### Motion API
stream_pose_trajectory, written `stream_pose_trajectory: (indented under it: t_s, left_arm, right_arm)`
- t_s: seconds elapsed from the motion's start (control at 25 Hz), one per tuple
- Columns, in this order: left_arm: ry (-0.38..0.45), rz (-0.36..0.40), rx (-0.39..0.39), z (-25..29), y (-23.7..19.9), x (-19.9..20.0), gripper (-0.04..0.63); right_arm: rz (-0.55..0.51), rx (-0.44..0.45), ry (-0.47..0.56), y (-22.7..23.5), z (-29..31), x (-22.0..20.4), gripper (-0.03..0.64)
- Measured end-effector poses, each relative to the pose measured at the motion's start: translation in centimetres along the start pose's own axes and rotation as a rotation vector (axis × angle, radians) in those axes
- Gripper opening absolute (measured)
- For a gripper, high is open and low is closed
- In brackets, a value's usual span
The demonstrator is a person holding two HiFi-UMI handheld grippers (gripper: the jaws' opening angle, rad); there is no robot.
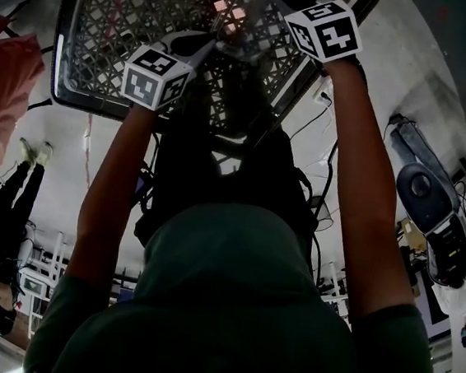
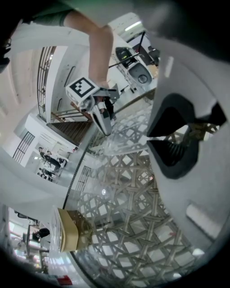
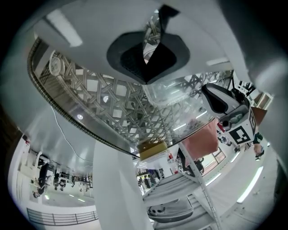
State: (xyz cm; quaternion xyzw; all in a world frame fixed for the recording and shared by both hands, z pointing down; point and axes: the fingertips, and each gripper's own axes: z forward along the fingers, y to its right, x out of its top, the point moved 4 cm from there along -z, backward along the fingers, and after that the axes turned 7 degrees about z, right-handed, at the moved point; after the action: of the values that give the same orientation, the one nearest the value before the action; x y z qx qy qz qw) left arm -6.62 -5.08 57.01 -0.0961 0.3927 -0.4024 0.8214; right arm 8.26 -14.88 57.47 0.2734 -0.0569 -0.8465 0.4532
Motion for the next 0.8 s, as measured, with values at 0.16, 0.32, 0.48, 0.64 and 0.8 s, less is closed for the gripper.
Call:
stream_pose_trajectory:
  t_s: [0.16, 0.32, 0.48, 0.64, 0.8]
  left_arm:
    - [0.004, 0.003, 0.006, -0.1, 0.1, 0.0, 0.020]
    - [0.010, 0.002, 0.006, -0.2, 0.1, -0.1, 0.020]
    - [0.011, 0.008, 0.005, -0.1, -0.1, -0.2, 0.014]
    - [0.013, 0.011, 0.006, -0.2, 0.1, -0.2, 0.014]
    - [0.013, 0.010, 0.004, -0.1, 0.0, -0.2, 0.009]
  right_arm:
    - [0.093, 0.002, 0.020, -0.1, -0.3, -0.4, 0.003]
    - [0.080, 0.022, 0.006, -0.7, -0.8, -1.4, 0.005]
    - [0.045, -0.018, 0.051, 0.1, -1.2, -1.2, 0.036]
    - [0.054, 0.035, 0.054, -0.1, -0.8, -0.9, 0.137]
    - [0.066, 0.042, 0.049, 0.2, -0.2, -1.3, 0.102]
